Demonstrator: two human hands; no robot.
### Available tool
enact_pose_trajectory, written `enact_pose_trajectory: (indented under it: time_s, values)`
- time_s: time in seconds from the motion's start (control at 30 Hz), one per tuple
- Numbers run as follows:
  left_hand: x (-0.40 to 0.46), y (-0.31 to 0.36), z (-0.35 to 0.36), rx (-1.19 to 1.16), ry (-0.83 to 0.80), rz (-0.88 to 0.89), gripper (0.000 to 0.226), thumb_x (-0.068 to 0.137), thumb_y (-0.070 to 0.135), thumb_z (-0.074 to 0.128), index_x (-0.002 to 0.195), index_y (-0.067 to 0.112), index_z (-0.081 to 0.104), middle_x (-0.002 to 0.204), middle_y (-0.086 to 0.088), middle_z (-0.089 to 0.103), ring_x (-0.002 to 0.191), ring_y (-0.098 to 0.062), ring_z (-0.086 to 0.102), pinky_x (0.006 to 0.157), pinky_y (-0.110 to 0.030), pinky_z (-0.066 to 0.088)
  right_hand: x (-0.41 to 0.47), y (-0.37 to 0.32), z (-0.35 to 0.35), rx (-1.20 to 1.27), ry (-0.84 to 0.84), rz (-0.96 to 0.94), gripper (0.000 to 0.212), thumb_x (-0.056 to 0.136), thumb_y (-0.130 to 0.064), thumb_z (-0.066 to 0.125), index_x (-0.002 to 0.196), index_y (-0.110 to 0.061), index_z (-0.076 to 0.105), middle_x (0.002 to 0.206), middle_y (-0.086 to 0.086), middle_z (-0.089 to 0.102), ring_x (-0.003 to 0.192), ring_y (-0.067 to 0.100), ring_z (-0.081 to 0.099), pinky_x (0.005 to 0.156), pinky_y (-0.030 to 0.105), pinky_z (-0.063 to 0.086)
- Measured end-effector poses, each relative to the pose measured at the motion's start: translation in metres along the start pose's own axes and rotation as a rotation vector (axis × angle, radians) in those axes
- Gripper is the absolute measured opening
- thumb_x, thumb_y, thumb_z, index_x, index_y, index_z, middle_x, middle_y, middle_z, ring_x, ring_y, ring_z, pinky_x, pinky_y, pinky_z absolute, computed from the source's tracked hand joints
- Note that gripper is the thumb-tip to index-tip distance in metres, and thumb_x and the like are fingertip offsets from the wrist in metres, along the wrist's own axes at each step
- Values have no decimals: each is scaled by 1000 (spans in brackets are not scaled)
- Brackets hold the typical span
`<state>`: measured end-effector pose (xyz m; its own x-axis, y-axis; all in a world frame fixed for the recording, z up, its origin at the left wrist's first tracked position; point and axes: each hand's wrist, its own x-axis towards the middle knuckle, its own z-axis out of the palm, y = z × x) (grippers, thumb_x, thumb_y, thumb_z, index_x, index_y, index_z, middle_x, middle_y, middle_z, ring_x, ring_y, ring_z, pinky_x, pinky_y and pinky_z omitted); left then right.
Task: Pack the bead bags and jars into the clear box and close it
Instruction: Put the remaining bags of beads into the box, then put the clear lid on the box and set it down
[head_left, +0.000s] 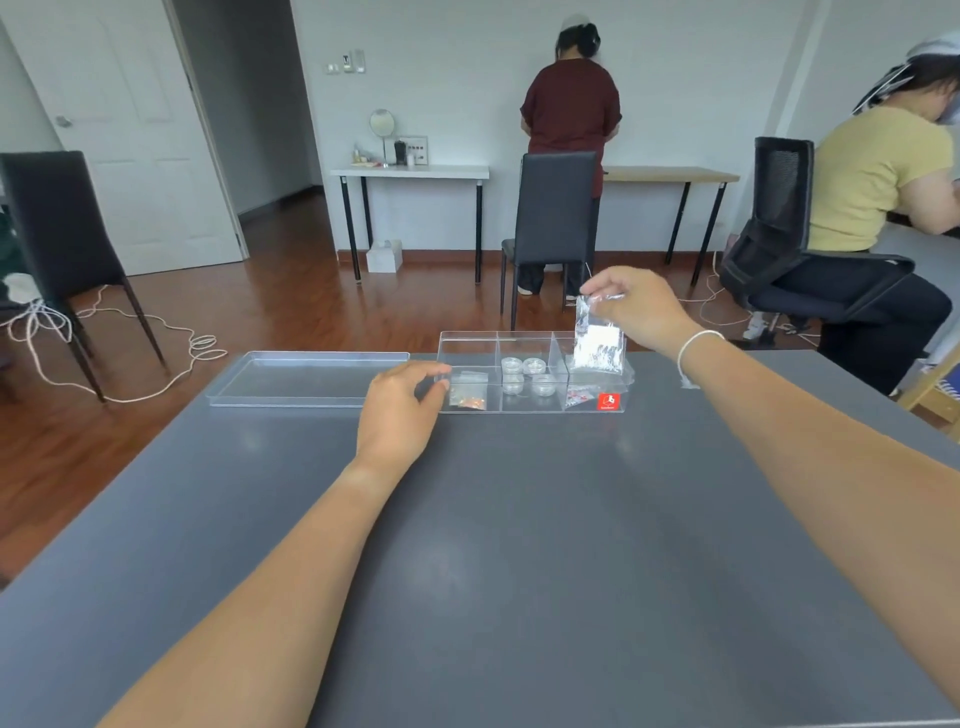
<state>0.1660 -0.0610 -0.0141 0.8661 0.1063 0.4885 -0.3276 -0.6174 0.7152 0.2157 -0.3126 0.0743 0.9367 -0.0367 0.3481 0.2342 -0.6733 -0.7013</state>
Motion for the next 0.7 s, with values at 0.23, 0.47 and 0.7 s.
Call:
enact_pose_trajectory:
  time_s: [0.23,0.47,0.7]
  values:
    - [5,-3,1,-34,-13,-52,17,86,18,57,97,24,68,94,10,58,70,-2,48,61,0,36,-4,18,20,-97,-114,21,20,84,-8,57,100,-17,66,113,6,62,96,19,55,66,14,41]
    - [5,-3,1,-41,-17,-71,17,87,19,56,98,26,67,94,10,57,67,2,48,58,-3,36,-11,23,26,-279,-111,-97,26,82,-5,57,103,-18,66,118,10,58,108,27,51,100,37,40]
    - [2,-3,-3,-73,-18,-101,21,87,18,55,104,25,66,96,11,60,79,-7,50,75,-20,39,-28,10,27,-208,-49,-154,21,84,-8,56,99,-17,67,117,8,59,109,26,52,98,35,39]
